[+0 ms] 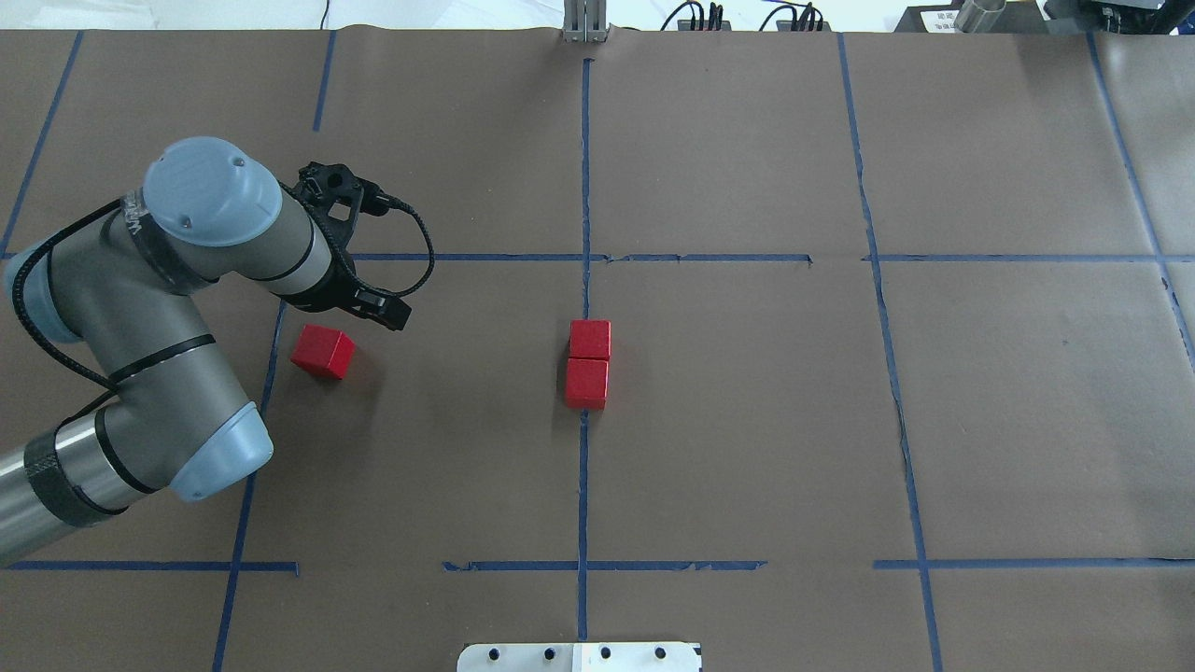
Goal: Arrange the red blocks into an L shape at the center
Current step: 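Release the cube and move the left gripper to the last red cube, then grasp the last red cube with the left gripper and lift it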
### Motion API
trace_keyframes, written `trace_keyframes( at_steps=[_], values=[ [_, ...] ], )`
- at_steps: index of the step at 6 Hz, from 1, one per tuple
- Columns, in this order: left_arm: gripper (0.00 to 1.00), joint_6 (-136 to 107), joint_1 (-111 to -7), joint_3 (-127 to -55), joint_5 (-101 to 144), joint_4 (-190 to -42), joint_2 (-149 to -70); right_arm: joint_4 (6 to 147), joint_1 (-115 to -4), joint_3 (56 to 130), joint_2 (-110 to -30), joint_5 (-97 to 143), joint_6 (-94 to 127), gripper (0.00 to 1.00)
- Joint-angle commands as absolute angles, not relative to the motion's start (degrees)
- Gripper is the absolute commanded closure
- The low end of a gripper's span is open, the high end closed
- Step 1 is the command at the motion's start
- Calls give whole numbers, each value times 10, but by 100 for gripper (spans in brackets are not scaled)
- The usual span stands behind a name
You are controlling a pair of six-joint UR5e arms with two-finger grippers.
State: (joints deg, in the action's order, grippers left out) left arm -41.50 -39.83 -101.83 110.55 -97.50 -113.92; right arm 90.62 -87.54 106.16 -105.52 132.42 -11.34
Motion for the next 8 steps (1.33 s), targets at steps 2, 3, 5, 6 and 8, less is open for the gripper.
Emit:
trace_keyframes(
  at_steps=[2,3,5,6,8],
  values=[
    [0,-420,-408,-1016,1106,-986,-1103,906,-875,1060,-1055,1324,-113,0],
    [0,-430,-408,-1016,1112,-985,-1098,905,-875,1060,-1055,1324,-113,0],
    [0,-507,-403,-1017,1124,-985,-1079,905,-875,1061,-1055,1325,-113,0],
    [0,-507,-401,-1016,1128,-986,-1081,905,-875,1061,-1055,1324,-114,0],
    [0,-507,-400,-999,1129,-1002,-1092,905,-875,1061,-1055,1324,-114,0]
  ],
)
